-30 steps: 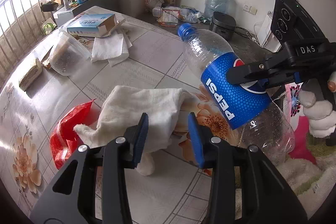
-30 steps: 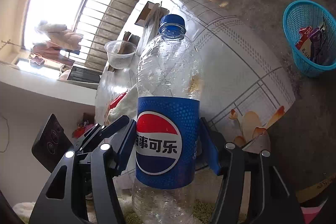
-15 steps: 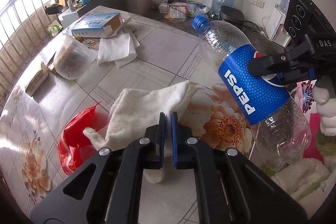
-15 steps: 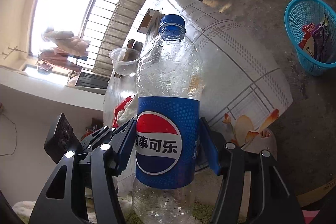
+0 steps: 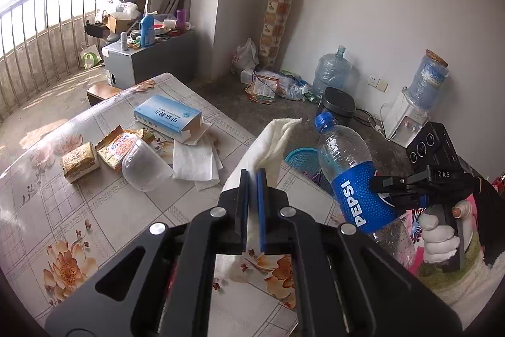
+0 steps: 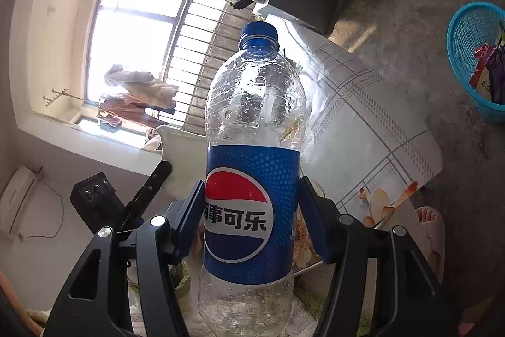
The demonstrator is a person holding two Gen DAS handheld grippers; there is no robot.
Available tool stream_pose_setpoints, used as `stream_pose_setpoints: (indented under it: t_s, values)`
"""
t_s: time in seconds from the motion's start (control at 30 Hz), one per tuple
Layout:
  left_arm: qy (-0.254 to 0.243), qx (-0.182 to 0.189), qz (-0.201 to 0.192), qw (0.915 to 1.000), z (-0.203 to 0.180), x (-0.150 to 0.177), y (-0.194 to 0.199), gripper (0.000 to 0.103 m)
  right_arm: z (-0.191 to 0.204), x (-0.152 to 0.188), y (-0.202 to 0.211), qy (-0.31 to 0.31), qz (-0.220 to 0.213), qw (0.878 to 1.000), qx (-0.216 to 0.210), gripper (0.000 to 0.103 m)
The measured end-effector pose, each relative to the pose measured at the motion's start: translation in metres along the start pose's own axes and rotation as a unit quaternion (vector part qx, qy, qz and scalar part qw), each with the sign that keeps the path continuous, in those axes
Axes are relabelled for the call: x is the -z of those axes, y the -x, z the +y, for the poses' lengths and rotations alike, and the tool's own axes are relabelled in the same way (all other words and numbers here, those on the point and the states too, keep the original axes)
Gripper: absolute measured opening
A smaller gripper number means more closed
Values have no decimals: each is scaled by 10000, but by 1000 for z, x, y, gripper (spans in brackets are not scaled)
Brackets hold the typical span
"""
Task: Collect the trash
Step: 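Carry the white cloth and Pepsi bottle to the blue basket and release both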
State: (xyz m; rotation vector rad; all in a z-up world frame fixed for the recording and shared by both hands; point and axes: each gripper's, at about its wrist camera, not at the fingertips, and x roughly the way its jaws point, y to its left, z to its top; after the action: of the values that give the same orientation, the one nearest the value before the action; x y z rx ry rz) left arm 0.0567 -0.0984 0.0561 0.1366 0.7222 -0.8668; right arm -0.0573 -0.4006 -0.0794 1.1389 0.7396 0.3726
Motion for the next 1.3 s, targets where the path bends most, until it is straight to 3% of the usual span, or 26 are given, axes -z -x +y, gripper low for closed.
stream_pose_setpoints:
  t_s: [0.17,0.3,0.4,0.57,0.77,0.97,1.0,1.03,1.07,1.1,1.13,1.23,1.3]
  values:
    - [-106,597,-184,9980,-26,-39,-14,3,-6,-11,56,-30,-749,9971,116,58]
    - [-201,1138,-82,9933,-53,-68,-49,3,-25,-18,101,-243,-1388,9893,376,58]
    - [-197,1497,198,9883,-75,-83,-91,3,-46,-21,124,-503,-1735,9815,631,58]
    - [-210,1821,925,9787,-115,-96,-181,3,-98,-24,128,-1315,-1847,9701,867,58]
    - [-456,1808,1670,9682,-164,-93,-287,4,-171,-40,109,-2534,-1784,9471,827,58]
    - [-563,1645,2104,9620,-196,-89,-380,4,-243,-60,94,-3657,-1888,9059,999,59]
    - [-575,1599,2165,9614,-201,-88,-396,8,-257,-69,90,-3745,-1880,9012,1102,59]
    - [-580,1528,2224,9612,-206,-88,-413,20,-272,-78,86,-3833,-1852,8958,1282,60]
    - [-592,1415,2255,9621,-208,-87,-427,39,-287,-88,81,-3900,-1809,8899,1524,60]
    - [-575,1229,2268,9645,-209,-86,-437,45,-304,-98,76,-3926,-1748,8846,1812,60]
    - [-503,1065,2256,9671,-208,-85,-443,46,-318,-106,72,-3945,-1695,8801,2027,60]
    - [-277,1161,2273,9665,-199,-87,-443,47,-351,-112,65,-4236,-1624,8590,2374,60]
    - [-273,1253,2149,9682,-192,-91,-429,50,-352,-112,67,-4132,-1763,8611,2382,60]
